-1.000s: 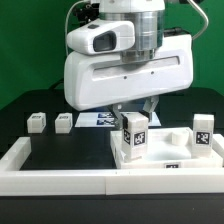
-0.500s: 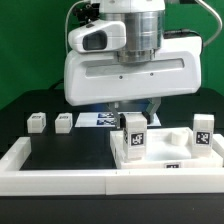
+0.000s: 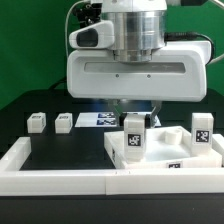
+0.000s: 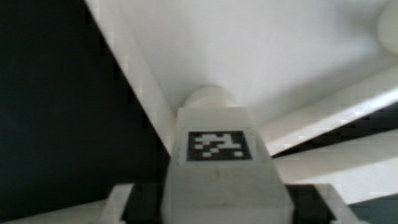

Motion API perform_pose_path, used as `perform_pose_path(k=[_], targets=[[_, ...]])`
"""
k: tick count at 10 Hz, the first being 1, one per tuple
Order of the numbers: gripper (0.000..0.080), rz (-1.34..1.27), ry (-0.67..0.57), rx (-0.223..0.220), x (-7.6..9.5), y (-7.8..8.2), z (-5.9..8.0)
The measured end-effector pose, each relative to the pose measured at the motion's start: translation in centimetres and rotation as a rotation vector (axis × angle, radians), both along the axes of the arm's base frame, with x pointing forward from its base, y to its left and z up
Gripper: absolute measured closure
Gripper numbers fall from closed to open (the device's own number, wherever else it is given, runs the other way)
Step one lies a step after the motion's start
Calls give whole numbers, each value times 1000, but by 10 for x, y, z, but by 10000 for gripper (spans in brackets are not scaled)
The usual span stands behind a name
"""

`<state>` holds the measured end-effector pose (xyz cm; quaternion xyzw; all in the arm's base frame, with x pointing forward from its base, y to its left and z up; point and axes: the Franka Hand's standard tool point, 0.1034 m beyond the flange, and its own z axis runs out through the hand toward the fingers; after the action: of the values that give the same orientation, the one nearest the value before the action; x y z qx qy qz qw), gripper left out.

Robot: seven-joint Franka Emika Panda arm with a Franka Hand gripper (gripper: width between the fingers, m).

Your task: Assemble square table

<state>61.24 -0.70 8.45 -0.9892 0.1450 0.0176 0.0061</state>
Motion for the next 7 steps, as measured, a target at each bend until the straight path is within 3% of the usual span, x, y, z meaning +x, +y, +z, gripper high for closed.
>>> perform_pose_path(k=[7], targets=[[506,-582,-7,-7,3,13,-1]])
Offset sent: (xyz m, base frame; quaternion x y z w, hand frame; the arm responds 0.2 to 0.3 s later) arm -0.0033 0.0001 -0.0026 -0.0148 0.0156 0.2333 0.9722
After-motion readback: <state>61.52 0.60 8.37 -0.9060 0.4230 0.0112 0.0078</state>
